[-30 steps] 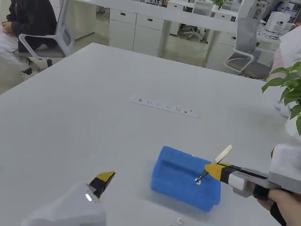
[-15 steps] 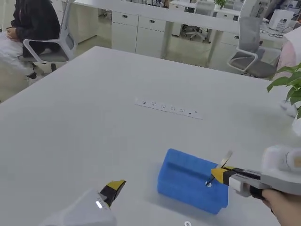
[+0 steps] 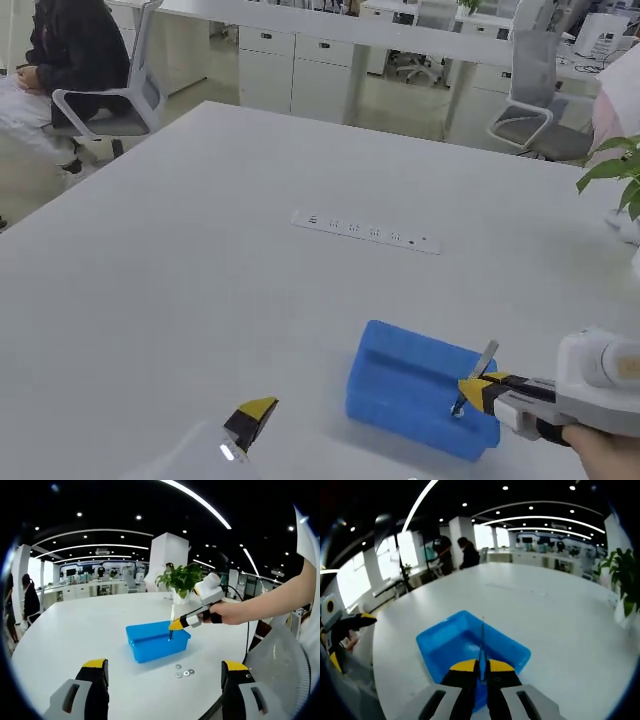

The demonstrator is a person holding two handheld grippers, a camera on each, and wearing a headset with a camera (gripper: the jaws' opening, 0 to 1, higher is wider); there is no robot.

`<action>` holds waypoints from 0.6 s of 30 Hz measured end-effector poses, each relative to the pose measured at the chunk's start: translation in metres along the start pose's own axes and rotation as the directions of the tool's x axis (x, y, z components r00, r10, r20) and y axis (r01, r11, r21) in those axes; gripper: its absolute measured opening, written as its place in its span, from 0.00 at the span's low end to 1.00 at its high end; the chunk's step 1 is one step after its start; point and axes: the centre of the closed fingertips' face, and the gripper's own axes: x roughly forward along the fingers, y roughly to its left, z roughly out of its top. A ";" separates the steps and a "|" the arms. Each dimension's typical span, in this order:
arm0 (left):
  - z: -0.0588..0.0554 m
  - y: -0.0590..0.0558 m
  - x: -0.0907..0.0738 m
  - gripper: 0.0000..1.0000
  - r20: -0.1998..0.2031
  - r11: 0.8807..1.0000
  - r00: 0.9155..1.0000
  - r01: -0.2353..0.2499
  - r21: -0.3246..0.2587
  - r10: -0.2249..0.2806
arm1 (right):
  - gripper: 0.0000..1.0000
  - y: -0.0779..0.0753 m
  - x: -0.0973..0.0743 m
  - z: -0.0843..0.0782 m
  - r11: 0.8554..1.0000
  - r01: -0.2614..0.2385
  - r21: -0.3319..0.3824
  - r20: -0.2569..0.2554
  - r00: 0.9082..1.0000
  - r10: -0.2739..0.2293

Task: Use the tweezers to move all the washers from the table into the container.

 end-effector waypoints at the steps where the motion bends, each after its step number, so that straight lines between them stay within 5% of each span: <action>1: 0.000 0.000 0.000 0.95 -0.002 1.000 1.000 -0.001 0.005 0.001 | 0.04 0.000 0.000 0.000 1.000 -0.002 0.001 0.000 1.000 0.002; 10: -0.006 -0.002 0.001 0.95 -0.030 1.000 1.000 0.006 0.028 -0.005 | 0.04 0.003 -0.006 0.006 1.000 0.012 -0.021 0.026 1.000 -0.012; 18: -0.008 -0.002 0.001 0.95 -0.043 0.999 0.999 0.002 0.044 0.000 | 0.04 0.033 -0.030 0.027 0.998 -0.017 -0.052 0.114 0.993 0.023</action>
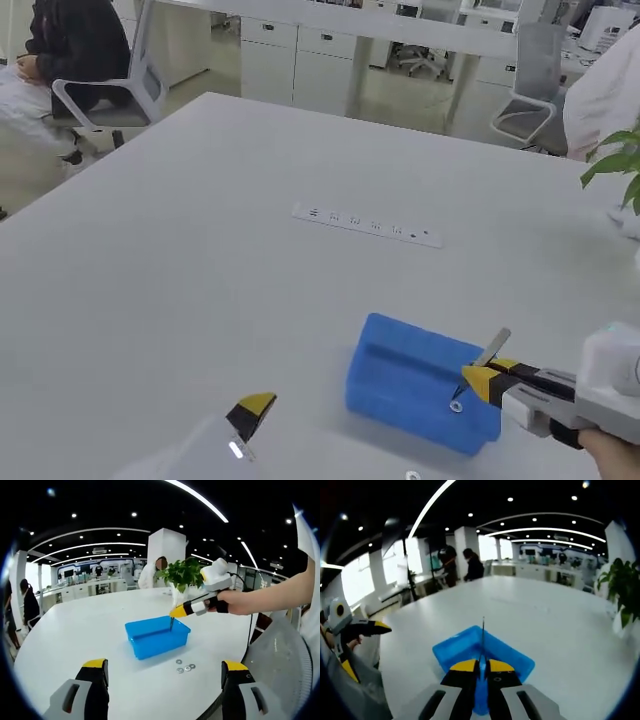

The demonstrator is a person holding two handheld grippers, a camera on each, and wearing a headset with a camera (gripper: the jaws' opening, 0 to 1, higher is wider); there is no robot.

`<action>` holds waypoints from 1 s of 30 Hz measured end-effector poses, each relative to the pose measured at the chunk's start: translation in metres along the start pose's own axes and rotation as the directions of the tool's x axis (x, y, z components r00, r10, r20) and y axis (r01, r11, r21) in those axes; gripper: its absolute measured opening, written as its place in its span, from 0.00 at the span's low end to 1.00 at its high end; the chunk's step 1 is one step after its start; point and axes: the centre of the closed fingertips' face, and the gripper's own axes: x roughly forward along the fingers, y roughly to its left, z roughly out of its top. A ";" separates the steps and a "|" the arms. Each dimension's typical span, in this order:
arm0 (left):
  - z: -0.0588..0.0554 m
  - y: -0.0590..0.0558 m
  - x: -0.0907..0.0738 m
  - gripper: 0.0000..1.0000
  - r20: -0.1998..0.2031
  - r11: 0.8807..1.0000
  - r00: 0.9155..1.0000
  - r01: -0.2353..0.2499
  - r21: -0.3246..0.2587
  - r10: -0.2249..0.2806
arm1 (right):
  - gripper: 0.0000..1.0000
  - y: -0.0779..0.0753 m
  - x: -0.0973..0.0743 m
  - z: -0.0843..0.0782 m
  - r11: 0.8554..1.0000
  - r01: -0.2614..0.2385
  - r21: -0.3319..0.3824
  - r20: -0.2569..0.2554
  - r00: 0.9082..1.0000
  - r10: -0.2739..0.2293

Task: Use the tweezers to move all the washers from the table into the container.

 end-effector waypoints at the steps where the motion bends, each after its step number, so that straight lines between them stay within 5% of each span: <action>1: 0.000 0.000 0.000 0.95 -0.001 1.000 1.000 0.002 0.001 -0.002 | 0.04 0.004 -0.002 0.002 1.000 -0.006 -0.001 0.004 1.000 0.006; 11: -0.003 0.000 0.001 0.95 -0.017 1.000 1.000 0.004 0.006 -0.004 | 0.04 0.050 -0.018 -0.003 0.994 -0.107 0.026 0.016 0.994 0.106; 22: -0.004 -0.004 0.003 0.94 -0.021 1.000 1.000 0.020 0.006 -0.019 | 0.04 0.067 -0.020 -0.057 0.984 -0.144 0.100 -0.074 0.986 0.152; 30: -0.009 -0.006 0.003 0.94 -0.045 1.000 0.999 0.028 0.012 -0.027 | 0.04 0.073 -0.023 -0.072 0.978 -0.164 0.132 -0.097 0.979 0.177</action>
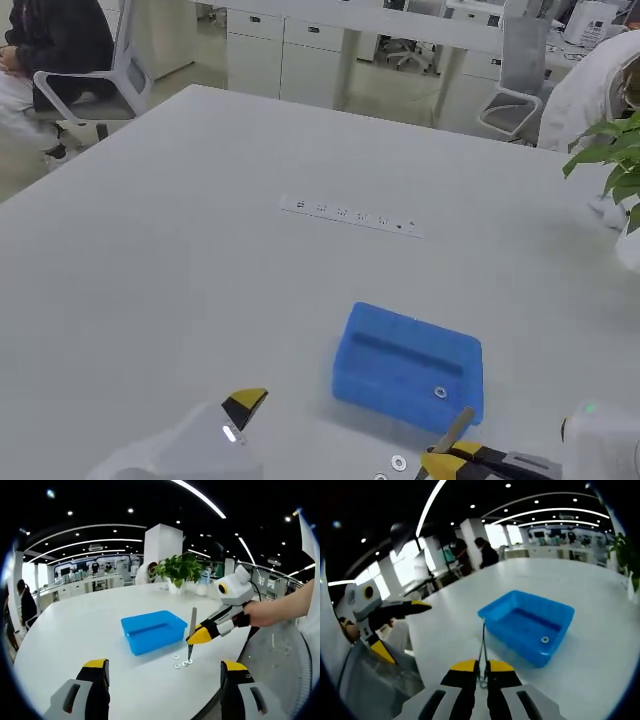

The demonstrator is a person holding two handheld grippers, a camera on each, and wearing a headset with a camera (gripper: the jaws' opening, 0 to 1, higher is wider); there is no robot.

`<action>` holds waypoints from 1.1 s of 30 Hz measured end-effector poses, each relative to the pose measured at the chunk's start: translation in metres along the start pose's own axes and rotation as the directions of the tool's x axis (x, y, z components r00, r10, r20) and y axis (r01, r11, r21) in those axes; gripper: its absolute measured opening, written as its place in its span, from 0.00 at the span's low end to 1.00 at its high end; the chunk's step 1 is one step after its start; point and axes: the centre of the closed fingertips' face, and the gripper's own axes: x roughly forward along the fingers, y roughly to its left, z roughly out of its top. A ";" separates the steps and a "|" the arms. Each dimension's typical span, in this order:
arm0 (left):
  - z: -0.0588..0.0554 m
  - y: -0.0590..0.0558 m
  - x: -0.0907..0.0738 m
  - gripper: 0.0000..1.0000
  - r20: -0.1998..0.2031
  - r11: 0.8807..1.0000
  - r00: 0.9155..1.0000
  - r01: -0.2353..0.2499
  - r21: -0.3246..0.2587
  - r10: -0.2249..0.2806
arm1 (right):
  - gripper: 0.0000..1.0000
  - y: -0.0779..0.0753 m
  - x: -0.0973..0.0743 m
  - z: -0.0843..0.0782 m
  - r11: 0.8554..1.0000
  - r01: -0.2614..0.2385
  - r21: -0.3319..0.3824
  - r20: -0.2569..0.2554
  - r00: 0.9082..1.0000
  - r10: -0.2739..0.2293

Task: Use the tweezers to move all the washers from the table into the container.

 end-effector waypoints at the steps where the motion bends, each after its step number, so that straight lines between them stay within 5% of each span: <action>1: 0.000 0.000 0.000 0.94 -0.002 1.000 1.000 0.002 0.000 -0.002 | 0.04 0.001 0.000 -0.001 1.000 -0.003 0.001 -0.004 1.000 0.003; 13: 0.002 -0.002 -0.001 0.93 0.008 1.000 1.000 0.008 -0.004 -0.008 | 0.04 0.009 0.001 -0.011 0.994 -0.014 -0.108 -0.050 0.999 0.009; 25: -0.003 -0.004 0.000 0.93 -0.020 1.000 1.000 0.018 0.003 -0.018 | 0.04 0.036 0.005 -0.018 0.930 -0.052 -0.363 -0.111 0.994 0.012; 29: -0.003 -0.004 0.001 0.93 -0.024 1.000 1.000 0.016 0.017 -0.016 | 0.03 0.032 0.005 -0.016 0.934 -0.040 -0.354 -0.106 0.994 0.002; 33: -0.002 -0.003 0.001 0.93 -0.018 1.000 1.000 0.013 0.005 -0.013 | 0.03 0.029 0.004 -0.014 0.958 -0.030 -0.286 -0.086 0.996 0.005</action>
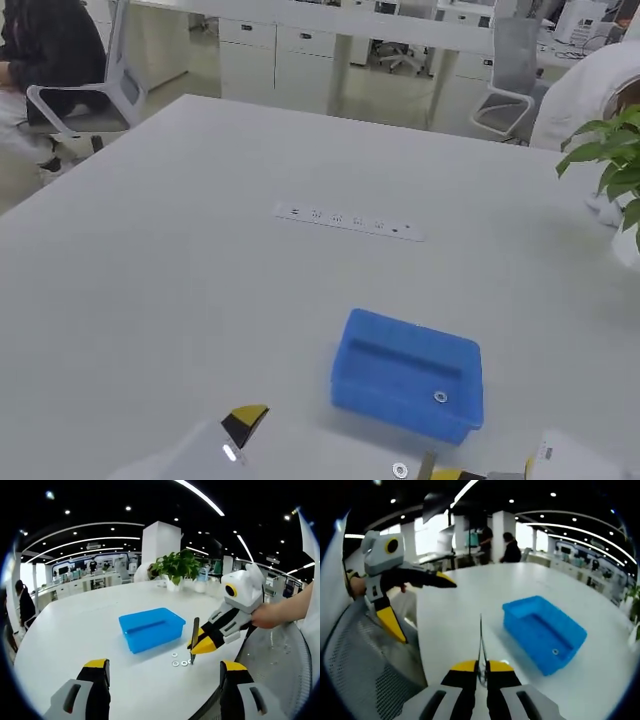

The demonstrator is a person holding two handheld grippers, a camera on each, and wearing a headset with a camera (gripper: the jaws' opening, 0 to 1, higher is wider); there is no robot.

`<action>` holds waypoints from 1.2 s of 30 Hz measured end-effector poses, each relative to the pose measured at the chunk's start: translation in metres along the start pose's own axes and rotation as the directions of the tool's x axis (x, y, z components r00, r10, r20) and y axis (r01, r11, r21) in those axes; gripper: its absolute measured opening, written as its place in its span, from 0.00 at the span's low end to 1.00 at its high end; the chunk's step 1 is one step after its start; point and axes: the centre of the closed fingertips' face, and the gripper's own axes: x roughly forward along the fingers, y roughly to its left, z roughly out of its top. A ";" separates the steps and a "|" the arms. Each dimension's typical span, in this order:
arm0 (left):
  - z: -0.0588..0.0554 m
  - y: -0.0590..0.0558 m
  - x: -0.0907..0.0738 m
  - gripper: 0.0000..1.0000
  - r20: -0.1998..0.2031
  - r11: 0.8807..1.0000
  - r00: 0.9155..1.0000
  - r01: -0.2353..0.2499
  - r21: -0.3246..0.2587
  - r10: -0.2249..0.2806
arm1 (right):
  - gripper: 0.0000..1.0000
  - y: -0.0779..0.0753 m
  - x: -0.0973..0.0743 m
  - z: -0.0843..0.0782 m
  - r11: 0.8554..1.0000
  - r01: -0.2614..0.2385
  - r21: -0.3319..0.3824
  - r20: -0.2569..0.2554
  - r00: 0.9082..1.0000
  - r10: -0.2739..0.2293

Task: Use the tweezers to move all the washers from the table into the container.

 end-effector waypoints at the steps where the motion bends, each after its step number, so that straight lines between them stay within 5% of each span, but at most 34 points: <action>1: 0.000 0.000 0.000 0.93 0.001 1.000 1.000 0.000 0.000 0.000 | 0.03 -0.001 -0.001 0.001 1.000 -0.007 0.030 0.014 1.000 0.007; 8: 0.001 0.001 0.000 0.93 0.006 1.000 1.000 -0.003 0.000 0.003 | 0.03 -0.012 -0.015 0.012 0.994 0.012 0.109 0.074 0.997 -0.021; 18: 0.003 -0.001 0.000 0.93 0.019 1.000 1.000 0.006 0.006 -0.006 | 0.04 -0.033 -0.032 0.044 0.993 0.038 0.108 0.128 0.990 -0.052; 36: 0.009 -0.002 -0.002 0.93 0.058 1.000 0.998 0.013 -0.004 -0.012 | 0.04 -0.094 -0.032 0.086 0.985 0.099 0.144 0.187 0.974 -0.125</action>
